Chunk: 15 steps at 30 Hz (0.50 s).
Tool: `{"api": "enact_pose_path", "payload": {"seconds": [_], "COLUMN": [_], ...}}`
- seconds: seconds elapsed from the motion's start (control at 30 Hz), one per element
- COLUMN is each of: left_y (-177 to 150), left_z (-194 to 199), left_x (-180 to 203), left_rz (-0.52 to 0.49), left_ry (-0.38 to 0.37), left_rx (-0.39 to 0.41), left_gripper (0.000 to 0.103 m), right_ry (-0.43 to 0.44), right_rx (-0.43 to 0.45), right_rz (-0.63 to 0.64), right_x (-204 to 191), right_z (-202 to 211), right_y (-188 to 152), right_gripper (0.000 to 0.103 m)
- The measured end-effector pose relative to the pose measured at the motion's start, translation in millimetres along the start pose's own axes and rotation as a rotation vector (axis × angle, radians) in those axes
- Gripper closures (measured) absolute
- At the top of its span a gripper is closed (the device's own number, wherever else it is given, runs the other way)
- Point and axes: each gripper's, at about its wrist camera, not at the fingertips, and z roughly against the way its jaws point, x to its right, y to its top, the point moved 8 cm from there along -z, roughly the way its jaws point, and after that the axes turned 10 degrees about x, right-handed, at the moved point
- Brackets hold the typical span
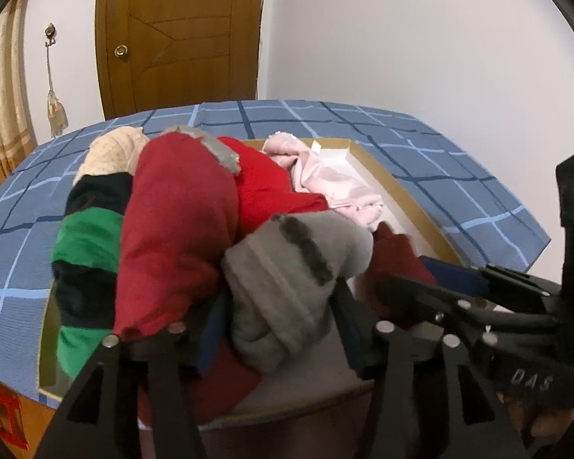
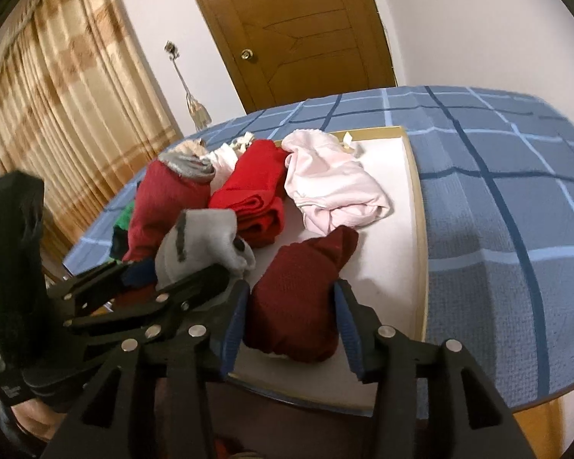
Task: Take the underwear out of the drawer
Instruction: 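Lower both socks into the tray and open both tools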
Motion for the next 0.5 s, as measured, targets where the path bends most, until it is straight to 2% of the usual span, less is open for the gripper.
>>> {"api": "enact_pose_path", "payload": {"seconds": [0.1,0.17,0.3,0.33,0.37,0.4,0.5], "left_y": [2.9,4.7,9.8,12.3,14.1,15.7,17.0], "left_z": [7.4,13.0,27.0,32.9,37.2,41.8,55.4], "left_x": [-1.4,-1.7,-1.8,-2.5,-4.8,-8.2,-13.2], "left_rz": [0.036,0.056,0.051,0.045,0.041,0.039,0.006], "left_ry": [-0.018,-0.019,0.017,0.032,0.056,0.083,0.117], "left_rx": [0.002,0.003,0.029,0.048,0.062,0.077,0.119], "left_gripper": [0.037,0.033,0.021,0.015,0.005,0.0,0.0], "right_ry": [0.022,0.021,0.031,0.036,0.035,0.033,0.027], "right_rx": [0.044,0.069,0.117,0.127,0.134,0.146,0.172], "right_rz": [-0.037,-0.054,-0.099,-0.118,-0.132,-0.148,-0.182], "right_x": [-0.8,-1.4,-1.0,-1.0,-0.4,0.3,0.1], "right_z": [11.4,17.7,31.3,35.6,38.8,43.1,56.2], "right_y": [6.8,10.2,14.7,15.0,15.5,15.8,13.8], "right_gripper": [0.054,0.048,0.041,0.04,0.038,0.038,0.037]}}
